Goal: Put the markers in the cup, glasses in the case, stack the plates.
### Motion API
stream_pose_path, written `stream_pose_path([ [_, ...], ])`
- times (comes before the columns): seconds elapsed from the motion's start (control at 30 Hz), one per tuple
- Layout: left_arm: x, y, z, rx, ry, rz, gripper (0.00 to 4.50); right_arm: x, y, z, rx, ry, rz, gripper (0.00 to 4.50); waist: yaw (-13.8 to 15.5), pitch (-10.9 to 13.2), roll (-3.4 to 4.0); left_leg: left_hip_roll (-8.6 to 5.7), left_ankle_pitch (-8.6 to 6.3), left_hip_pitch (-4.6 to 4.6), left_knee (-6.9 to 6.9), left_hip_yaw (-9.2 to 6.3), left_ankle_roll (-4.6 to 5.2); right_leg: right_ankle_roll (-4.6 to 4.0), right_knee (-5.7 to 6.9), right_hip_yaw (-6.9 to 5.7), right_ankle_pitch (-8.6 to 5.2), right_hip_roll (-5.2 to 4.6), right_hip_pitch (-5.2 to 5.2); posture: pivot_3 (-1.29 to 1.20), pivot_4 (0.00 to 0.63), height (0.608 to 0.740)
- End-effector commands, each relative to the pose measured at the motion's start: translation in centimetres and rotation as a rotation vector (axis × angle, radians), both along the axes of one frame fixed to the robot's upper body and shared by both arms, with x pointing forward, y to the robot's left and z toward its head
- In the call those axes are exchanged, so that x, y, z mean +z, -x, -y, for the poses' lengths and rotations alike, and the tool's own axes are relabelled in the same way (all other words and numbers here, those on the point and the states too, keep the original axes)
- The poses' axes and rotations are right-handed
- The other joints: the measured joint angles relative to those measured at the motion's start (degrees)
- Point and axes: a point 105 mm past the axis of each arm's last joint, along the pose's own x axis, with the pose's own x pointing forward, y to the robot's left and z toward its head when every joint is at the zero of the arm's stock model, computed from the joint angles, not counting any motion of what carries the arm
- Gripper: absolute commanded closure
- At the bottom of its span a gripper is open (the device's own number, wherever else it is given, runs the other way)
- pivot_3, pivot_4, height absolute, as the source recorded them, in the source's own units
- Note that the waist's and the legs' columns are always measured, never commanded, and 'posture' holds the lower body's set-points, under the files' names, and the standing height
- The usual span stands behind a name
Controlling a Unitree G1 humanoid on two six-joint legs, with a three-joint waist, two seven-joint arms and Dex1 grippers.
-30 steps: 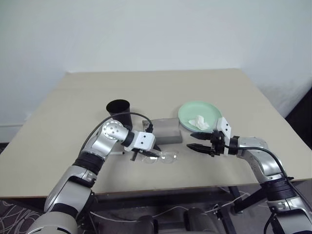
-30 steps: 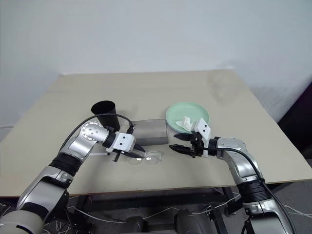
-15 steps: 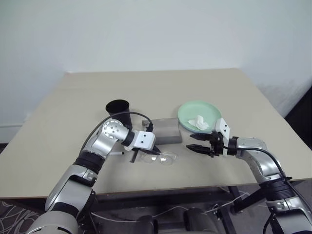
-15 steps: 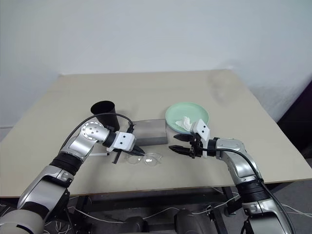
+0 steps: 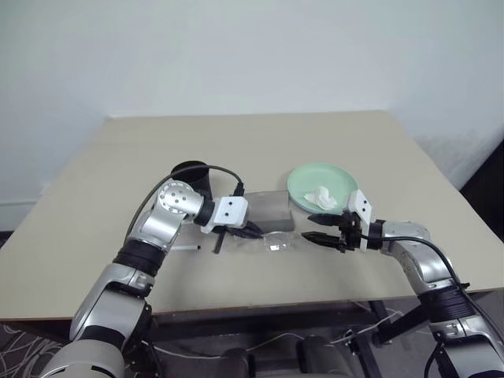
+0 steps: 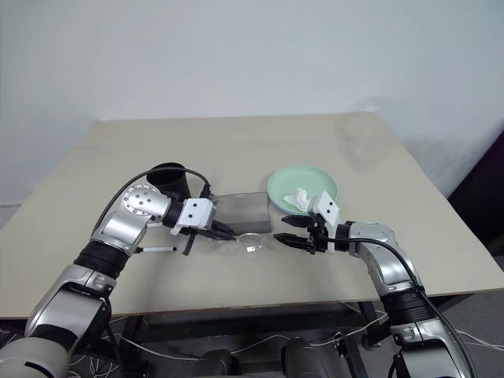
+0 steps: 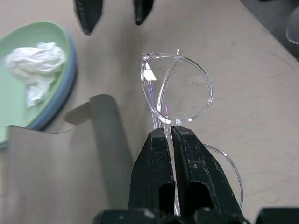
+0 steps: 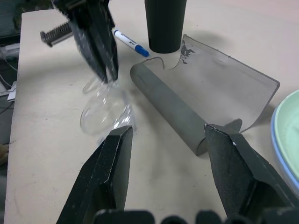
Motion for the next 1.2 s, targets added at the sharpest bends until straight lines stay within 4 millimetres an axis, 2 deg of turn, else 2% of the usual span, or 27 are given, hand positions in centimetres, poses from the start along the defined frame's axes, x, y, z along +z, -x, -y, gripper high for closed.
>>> stream_pose_path([
  [0.03,2.7,-1.7,-0.4,0.05,0.027,0.124,4.47,1.3,-0.9,0.3,-0.022,0.001,0.065,1.85,0.0,0.0,0.0,0.0,0.0,0.0,0.01,0.0,0.0,0.0,0.0,0.0,0.0,0.0,0.01,0.0,0.0,0.737],
  [0.23,3.1,-4.1,-0.3,0.123,-0.001,0.241,4.47,1.3,-2.4,1.6,-0.1,0.018,0.09,1.85,0.0,0.0,0.0,-0.02,0.0,0.0,0.01,0.0,0.0,0.01,-0.01,0.0,0.0,0.0,0.01,0.0,0.0,0.737],
  [0.43,2.2,-6.4,0.5,0.175,-0.074,0.372,4.47,1.4,-2.7,1.9,-0.118,0.014,0.102,1.85,0.02,0.0,-0.01,-0.09,0.0,-0.02,0.0,-0.08,0.0,0.02,-0.01,0.02,0.01,0.0,0.03,0.0,0.0,0.737],
  [0.53,1.5,-7.0,0.9,0.18,-0.103,0.393,4.47,1.3,-2.6,1.8,-0.121,0.011,0.102,1.85,0.01,0.0,-0.01,-0.12,0.0,-0.05,-0.01,-0.08,0.0,0.02,-0.03,0.05,0.01,0.0,0.03,0.0,0.0,0.737],
  [0.83,-0.2,-7.4,1.4,0.175,-0.149,0.412,4.47,1.2,-2.3,2.0,-0.134,0.006,0.1,1.85,0.01,0.0,-0.02,-0.13,0.0,-0.04,-0.01,-0.07,0.01,0.03,0.0,0.08,0.02,-0.01,0.02,0.0,0.0,0.737],
  [1.2,-1.7,-6.2,1.3,0.147,-0.163,0.259,4.47,1.1,-2.5,1.6,-0.131,0.003,0.102,1.85,-0.01,0.0,-0.02,-0.15,0.0,-0.07,0.0,-0.09,0.01,0.03,0.0,0.08,0.02,-0.01,0.03,0.0,0.0,0.737],
])
